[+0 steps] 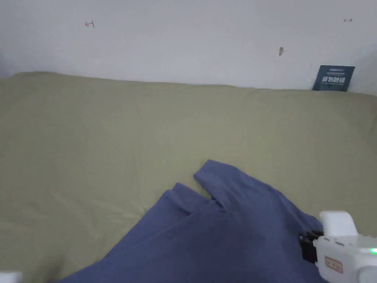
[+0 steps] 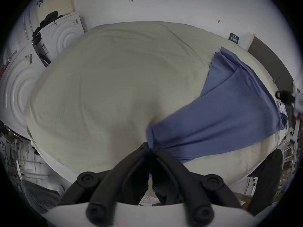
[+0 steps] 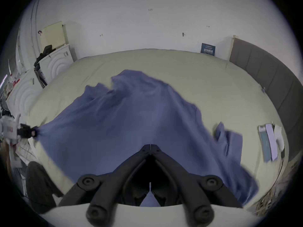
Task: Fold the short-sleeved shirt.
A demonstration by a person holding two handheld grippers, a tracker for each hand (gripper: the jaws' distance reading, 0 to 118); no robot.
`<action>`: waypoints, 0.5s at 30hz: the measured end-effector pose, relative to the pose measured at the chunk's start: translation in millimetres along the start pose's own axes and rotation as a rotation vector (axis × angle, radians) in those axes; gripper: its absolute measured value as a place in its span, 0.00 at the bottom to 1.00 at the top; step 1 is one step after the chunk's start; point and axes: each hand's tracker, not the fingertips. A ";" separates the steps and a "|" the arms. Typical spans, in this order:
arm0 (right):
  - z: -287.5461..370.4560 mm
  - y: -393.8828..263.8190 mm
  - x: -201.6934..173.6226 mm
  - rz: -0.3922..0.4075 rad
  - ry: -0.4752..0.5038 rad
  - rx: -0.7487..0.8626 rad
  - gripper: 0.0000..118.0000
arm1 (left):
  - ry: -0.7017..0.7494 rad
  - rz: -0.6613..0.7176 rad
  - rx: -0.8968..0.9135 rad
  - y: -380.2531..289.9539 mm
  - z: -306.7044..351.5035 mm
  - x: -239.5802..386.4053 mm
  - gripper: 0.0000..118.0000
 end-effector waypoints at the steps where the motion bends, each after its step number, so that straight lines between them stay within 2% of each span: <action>1: -16.5 16.9 8.3 0.001 0.000 -0.012 0.00 | -0.003 0.008 -0.002 0.1 -2.2 -0.4 0.02; 6: -82.1 78.5 30.7 -0.023 -0.002 -0.096 0.00 | -0.017 0.019 -0.008 0.9 -4.2 -4.3 0.02; 9: -108.8 102.8 20.9 0.020 0.014 -0.111 0.00 | -0.024 0.032 -0.015 1.9 -3.6 -2.6 0.02; 10: -114.4 109.2 15.9 0.037 0.027 -0.119 0.17 | -0.025 0.039 -0.018 2.2 -4.5 -2.7 0.02; 12: -130.8 116.7 7.0 0.063 0.035 -0.152 0.87 | -0.027 0.044 -0.022 3.2 -5.4 -3.8 0.02; 13: -142.9 118.0 0.6 0.093 0.034 -0.195 0.99 | -0.027 0.047 -0.023 3.3 -5.7 -3.9 0.02; 15: -151.0 121.4 -7.6 0.156 0.014 -0.192 0.89 | -0.031 0.053 -0.024 3.4 -6.0 -4.0 0.02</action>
